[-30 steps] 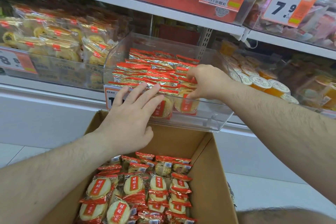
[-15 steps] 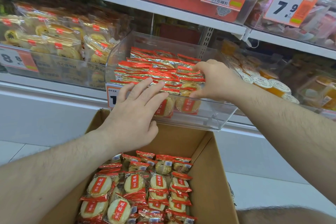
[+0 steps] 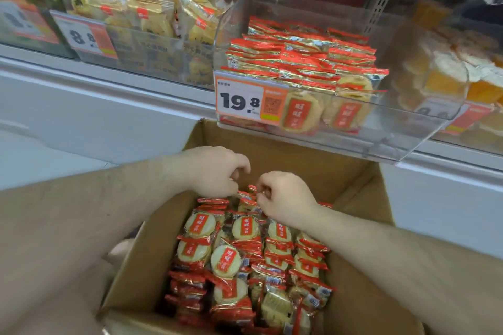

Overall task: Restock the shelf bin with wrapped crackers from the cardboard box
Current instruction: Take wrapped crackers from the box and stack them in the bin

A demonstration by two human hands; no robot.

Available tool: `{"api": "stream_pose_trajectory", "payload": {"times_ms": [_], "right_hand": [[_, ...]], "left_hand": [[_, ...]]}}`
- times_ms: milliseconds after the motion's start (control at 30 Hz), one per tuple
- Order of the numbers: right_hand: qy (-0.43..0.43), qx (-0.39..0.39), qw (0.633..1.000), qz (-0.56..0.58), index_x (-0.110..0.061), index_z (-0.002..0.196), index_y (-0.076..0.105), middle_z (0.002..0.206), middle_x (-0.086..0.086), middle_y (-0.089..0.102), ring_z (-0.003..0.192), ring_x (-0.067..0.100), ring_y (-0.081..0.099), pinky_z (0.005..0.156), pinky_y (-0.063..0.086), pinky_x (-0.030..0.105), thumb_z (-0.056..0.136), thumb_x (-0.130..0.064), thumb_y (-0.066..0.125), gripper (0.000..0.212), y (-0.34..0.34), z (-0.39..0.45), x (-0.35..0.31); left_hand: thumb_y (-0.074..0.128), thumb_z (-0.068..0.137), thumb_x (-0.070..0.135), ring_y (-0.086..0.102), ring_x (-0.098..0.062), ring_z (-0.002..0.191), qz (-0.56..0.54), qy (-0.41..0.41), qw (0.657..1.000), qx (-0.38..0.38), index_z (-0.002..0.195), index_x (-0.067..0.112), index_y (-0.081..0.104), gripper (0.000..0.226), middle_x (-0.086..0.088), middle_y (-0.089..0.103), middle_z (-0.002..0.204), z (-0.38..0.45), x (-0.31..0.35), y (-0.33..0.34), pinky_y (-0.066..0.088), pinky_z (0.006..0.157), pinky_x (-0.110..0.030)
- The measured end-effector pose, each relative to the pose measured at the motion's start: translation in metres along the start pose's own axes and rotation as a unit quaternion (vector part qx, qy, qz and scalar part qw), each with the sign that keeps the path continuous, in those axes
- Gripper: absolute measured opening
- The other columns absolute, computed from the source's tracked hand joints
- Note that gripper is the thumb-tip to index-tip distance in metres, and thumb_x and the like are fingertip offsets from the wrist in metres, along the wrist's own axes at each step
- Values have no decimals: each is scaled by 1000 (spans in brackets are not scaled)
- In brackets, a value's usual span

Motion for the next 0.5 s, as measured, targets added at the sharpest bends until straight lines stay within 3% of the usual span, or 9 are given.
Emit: {"api": "stream_pose_trajectory", "payload": {"times_ms": [133,200,267,333,433,500], "right_hand": [[32,-184,982,-15,-14,106,64,104,3,58,104,29,60,80,53,38,87,-28,56,25,92,4,-18],[38,-240,970,-18,-14,131,53,131,8,50,119,32,53,89,52,41,87,-41,61,52,138,7,-35],[59,-277,959,-22,-18,149,32,154,6,30,135,35,40,101,46,44,85,-51,65,80,173,8,-49],[55,-296,952,-52,-22,152,26,162,2,18,138,35,37,103,45,43,87,-39,66,78,194,7,-54],[26,-262,963,-48,-17,146,40,155,9,35,125,36,52,97,51,39,89,-11,58,59,198,-3,-45],[34,-201,979,33,-12,142,47,147,11,47,127,33,52,103,47,36,94,-11,50,48,179,-12,-38]], "left_hand": [[57,90,28,55,-9,101,-51,-39,997,-33,133,26,50,44,10,61,118,-4,-19,5,48,93,-28],[57,90,27,55,-9,103,-63,-51,996,-44,131,26,51,41,10,62,117,-4,-23,9,47,92,-26],[57,90,24,55,-8,98,-74,-56,994,-51,130,25,52,40,10,63,116,-3,-27,13,45,86,-22],[57,91,24,53,-7,94,-74,-64,993,-58,131,24,51,41,9,63,118,-4,-29,16,41,79,-19],[56,92,23,53,-7,96,-87,-78,991,-62,134,24,48,43,9,62,119,-7,-30,17,41,79,-19],[57,92,23,57,-9,99,-120,-99,986,-55,135,24,47,45,8,64,117,-8,-34,17,47,86,-23]]}}
Point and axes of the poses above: each hand's wrist, its own z-axis towards the middle knuckle, its own y-axis out of the palm, x = y × z, the point moved 2 cm from there along z, towards the middle knuckle
